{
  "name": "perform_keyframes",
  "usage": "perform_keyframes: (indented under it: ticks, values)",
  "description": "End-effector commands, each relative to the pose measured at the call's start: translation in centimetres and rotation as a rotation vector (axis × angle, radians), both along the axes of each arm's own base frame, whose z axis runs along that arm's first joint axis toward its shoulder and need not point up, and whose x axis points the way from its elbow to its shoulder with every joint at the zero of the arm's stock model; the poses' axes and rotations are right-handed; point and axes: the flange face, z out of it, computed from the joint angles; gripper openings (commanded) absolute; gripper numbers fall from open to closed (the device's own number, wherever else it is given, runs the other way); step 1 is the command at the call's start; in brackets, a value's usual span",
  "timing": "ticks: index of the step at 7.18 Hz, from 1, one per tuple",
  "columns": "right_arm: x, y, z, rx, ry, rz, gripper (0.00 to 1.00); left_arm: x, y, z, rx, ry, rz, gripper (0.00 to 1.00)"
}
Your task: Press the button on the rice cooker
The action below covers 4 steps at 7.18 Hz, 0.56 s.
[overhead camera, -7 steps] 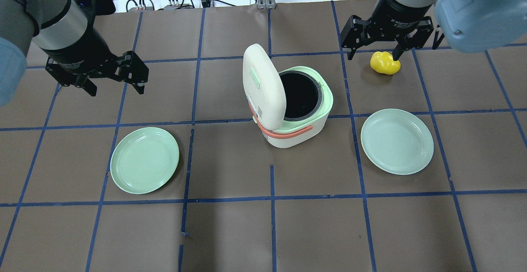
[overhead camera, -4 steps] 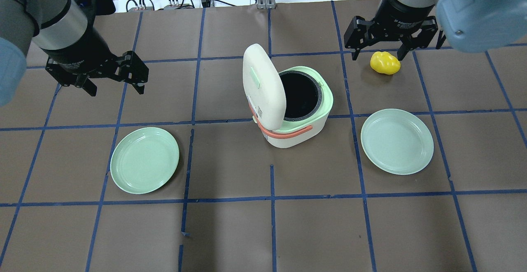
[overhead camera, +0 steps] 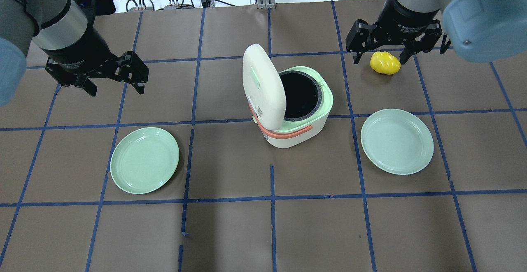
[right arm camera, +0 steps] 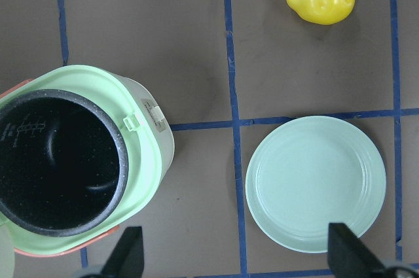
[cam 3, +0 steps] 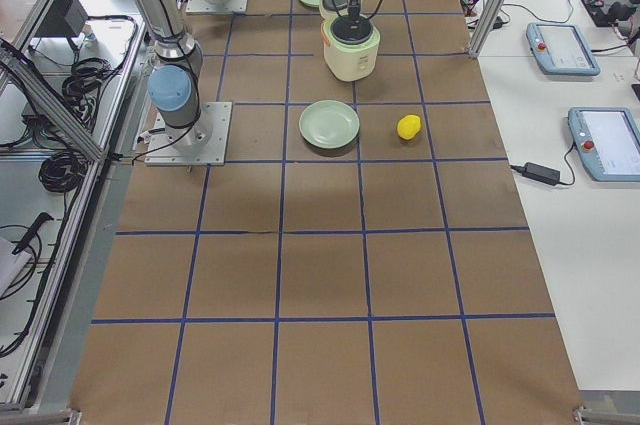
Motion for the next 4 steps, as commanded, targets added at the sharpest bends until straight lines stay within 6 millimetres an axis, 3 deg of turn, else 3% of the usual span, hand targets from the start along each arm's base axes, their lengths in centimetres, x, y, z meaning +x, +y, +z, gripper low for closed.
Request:
perform_keyframes:
  ticks: [1, 4]
  values:
    - [0.01, 0.72, -0.17, -0.001, -0.002, 0.0, 0.99, 0.0, 0.0, 0.0, 0.0, 0.0, 0.0, 1.0]
    - [-0.05, 0.68, -0.36, -0.005, -0.003, 0.001, 0.99, 0.0, 0.0, 0.0, 0.0, 0.0, 0.0, 1.0]
